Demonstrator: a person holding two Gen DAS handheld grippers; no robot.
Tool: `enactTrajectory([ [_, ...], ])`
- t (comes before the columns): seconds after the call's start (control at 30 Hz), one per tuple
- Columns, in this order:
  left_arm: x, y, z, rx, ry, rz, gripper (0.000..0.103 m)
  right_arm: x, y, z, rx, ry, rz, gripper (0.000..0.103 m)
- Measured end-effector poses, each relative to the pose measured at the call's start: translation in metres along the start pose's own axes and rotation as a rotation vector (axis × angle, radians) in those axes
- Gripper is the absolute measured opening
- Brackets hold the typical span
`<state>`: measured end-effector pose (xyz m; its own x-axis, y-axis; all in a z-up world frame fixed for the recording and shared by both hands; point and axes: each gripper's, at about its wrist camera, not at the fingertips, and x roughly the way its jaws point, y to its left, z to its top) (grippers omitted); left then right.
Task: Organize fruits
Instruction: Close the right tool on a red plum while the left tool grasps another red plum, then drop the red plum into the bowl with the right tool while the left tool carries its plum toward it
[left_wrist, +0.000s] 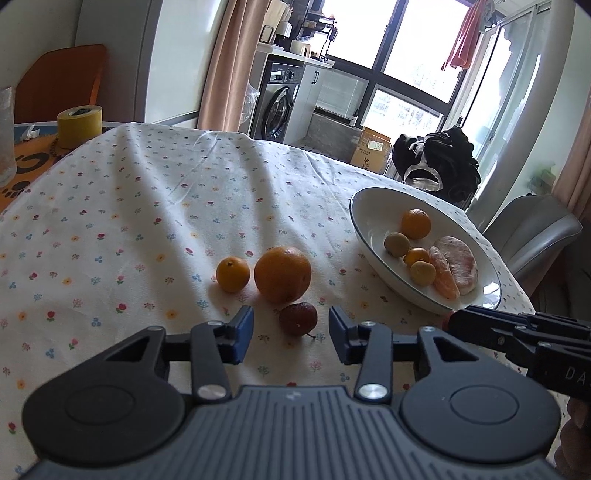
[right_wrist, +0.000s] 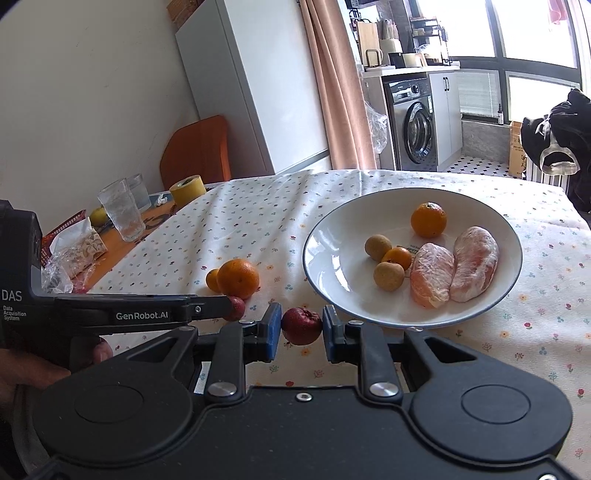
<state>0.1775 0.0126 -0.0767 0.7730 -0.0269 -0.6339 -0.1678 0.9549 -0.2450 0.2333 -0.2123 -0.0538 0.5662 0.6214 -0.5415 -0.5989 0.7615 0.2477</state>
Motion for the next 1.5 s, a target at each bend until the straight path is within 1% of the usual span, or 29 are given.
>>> enactTrajectory([
  [0.17,0.011,-0.005,-0.001,0.002,0.024,0.004,0.040,-0.002,-0.011,0.007,0.004,-0.013,-0.006,0.022],
  [0.2,0.014,-0.006,-0.001,0.002,0.029,0.005,0.036,-0.001,-0.013,0.009,0.005,-0.016,-0.010,0.022],
  [0.23,0.016,-0.005,-0.001,-0.001,0.035,0.007,0.028,-0.002,-0.015,0.011,0.006,-0.019,-0.014,0.022],
  [0.27,0.018,-0.005,-0.001,-0.005,0.040,0.010,0.022,-0.002,-0.018,0.013,0.007,-0.023,-0.019,0.022],
  [0.33,0.019,-0.002,-0.001,-0.028,0.038,0.006,0.022,-0.002,-0.022,0.017,0.010,-0.031,-0.028,0.022],
  [0.4,0.014,-0.002,0.001,-0.035,0.033,-0.014,0.022,-0.002,-0.026,0.021,0.013,-0.040,-0.035,0.022],
  [0.6,-0.002,-0.006,0.012,-0.032,-0.008,-0.027,0.022,0.002,-0.034,0.030,0.018,-0.053,-0.041,0.022],
  [0.8,-0.006,-0.012,0.022,-0.022,-0.034,-0.026,0.022,0.004,-0.041,0.037,0.020,-0.068,-0.041,0.022],
  [1.2,0.004,-0.039,0.053,0.038,-0.082,-0.039,0.022,0.005,-0.054,0.050,0.042,-0.103,-0.043,0.022],
  [1.33,0.010,-0.051,0.055,0.058,-0.087,-0.057,0.022,0.008,-0.061,0.051,0.058,-0.115,-0.041,0.022],
  [1.5,0.020,-0.064,0.054,0.088,-0.071,-0.063,0.022,0.016,-0.074,0.043,0.105,-0.122,-0.027,0.022],
])
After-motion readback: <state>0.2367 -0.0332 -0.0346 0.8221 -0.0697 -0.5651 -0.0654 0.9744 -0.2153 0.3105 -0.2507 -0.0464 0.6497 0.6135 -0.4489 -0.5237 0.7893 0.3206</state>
